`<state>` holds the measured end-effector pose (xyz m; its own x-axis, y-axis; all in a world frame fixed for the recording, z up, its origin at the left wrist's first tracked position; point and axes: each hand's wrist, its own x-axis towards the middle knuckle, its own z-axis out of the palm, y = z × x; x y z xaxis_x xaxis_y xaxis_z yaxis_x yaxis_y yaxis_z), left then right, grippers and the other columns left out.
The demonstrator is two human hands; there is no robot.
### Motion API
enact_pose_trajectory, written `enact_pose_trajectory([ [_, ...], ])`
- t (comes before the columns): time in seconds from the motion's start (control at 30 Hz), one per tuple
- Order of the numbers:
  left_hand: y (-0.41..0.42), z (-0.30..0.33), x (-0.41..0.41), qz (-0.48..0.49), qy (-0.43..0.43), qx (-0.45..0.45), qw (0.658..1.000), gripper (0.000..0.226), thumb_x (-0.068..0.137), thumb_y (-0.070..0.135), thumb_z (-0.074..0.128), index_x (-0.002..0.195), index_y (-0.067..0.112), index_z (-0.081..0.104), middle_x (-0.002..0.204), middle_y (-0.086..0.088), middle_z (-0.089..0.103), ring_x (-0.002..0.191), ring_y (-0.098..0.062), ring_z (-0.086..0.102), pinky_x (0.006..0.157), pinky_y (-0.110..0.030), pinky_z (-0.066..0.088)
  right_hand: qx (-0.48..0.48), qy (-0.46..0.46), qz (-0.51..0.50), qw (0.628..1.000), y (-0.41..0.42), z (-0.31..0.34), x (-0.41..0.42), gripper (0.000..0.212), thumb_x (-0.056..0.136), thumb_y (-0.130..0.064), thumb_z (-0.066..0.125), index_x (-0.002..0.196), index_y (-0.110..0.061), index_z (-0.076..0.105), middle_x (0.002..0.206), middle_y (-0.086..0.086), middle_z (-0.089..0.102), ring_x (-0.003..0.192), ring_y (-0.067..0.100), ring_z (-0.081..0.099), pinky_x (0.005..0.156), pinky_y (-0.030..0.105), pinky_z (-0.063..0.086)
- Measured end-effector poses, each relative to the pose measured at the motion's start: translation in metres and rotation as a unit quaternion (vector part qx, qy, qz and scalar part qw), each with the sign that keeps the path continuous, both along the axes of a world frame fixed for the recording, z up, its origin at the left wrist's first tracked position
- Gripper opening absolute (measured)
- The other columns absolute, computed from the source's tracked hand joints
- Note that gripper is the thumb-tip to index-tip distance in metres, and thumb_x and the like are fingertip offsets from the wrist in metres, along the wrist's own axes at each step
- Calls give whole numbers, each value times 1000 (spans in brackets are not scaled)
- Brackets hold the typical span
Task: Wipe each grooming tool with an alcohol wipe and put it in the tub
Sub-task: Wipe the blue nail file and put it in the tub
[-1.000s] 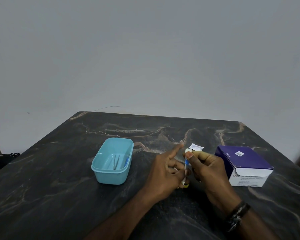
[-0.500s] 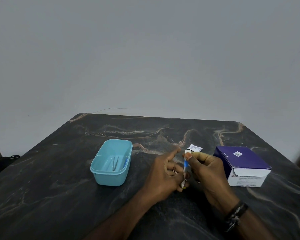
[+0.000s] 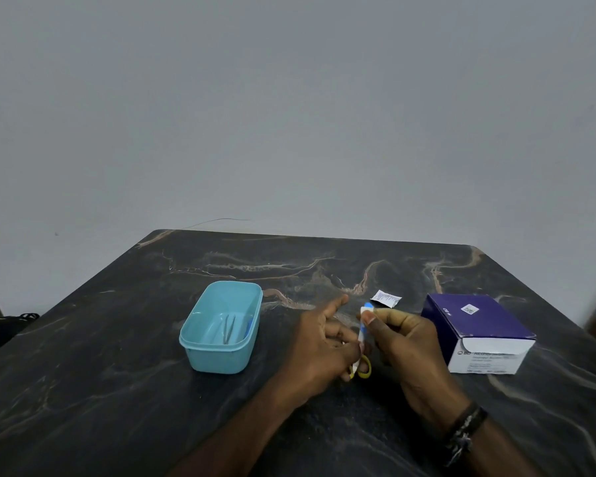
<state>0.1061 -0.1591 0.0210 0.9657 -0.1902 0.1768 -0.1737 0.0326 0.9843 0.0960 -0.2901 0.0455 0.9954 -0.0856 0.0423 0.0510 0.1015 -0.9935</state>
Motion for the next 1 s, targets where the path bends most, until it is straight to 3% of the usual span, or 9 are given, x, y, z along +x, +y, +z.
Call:
enact_pose_trajectory([
  [0.1, -3, 1, -3, -20, 1, 18, 1000, 80, 81, -3, 69, 148, 14, 29, 78, -14, 74, 60, -22, 69, 44, -25, 50, 0, -13, -23, 1000, -6, 5, 2, 16, 92, -10, 61, 93, 4, 68, 42, -2, 57, 30, 3, 47, 31, 15, 37],
  [0.2, -1, 2, -1, 0, 1, 2, 1000, 78, 80, -5, 69, 147, 14, 32, 81, -18, 73, 60, -22, 68, 44, -25, 50, 3, -16, -8, 1000, -5, 4, 2, 17, 92, -8, 60, 93, 7, 67, 39, -3, 55, 30, 2, 46, 32, 14, 36],
  [0.33, 2, 3, 1, 33, -6, -17, 999, 74, 81, -5, 70, 144, 13, 37, 81, -24, 71, 64, -32, 65, 45, -27, 52, 8, 2, 25, 1000, 2, -1, -1, 19, 90, -9, 63, 92, 9, 68, 63, 12, 70, 48, 14, 64, 43, 21, 51],
  [0.47, 2, 2, 2, 42, -2, -21, 999, 72, 81, -3, 70, 144, 12, 38, 79, -26, 69, 61, -31, 65, 44, -27, 51, -10, 16, 32, 999, 3, -3, 1, 18, 89, -10, 65, 93, 7, 70, 74, 18, 73, 53, 17, 68, 46, 23, 52],
  [0.6, 1, 2, 0, 15, 4, -7, 1000, 73, 81, -5, 68, 145, 11, 36, 81, -23, 71, 62, -28, 67, 44, -26, 49, 5, 13, 12, 1000, 2, 2, -2, 19, 91, -11, 63, 91, 7, 68, 60, 15, 66, 43, 18, 60, 40, 26, 50],
  [0.77, -2, 4, -4, -1, -2, 8, 1000, 74, 80, -8, 67, 145, 11, 35, 79, -19, 72, 59, -26, 67, 44, -26, 50, 19, 6, -2, 1000, -2, 4, -1, 20, 92, -12, 61, 90, 7, 66, 41, 5, 56, 30, 11, 49, 32, 19, 40],
  [0.87, 0, 5, -1, 37, 1, -16, 999, 69, 80, -5, 69, 141, 11, 41, 80, -23, 72, 62, -31, 67, 45, -26, 51, 10, 3, 12, 1000, 1, 1, -1, 19, 90, -11, 63, 90, 7, 68, 56, 10, 67, 42, 13, 60, 40, 23, 50],
  [1.0, 1, 4, 1, 72, -1, -26, 997, 49, 82, -1, 70, 127, 13, 54, 78, -20, 72, 60, -25, 68, 44, -26, 50, 35, 15, 34, 999, 6, -1, -2, 15, 89, -6, 63, 89, 8, 68, 67, 19, 71, 50, 23, 65, 43, 26, 54],
])
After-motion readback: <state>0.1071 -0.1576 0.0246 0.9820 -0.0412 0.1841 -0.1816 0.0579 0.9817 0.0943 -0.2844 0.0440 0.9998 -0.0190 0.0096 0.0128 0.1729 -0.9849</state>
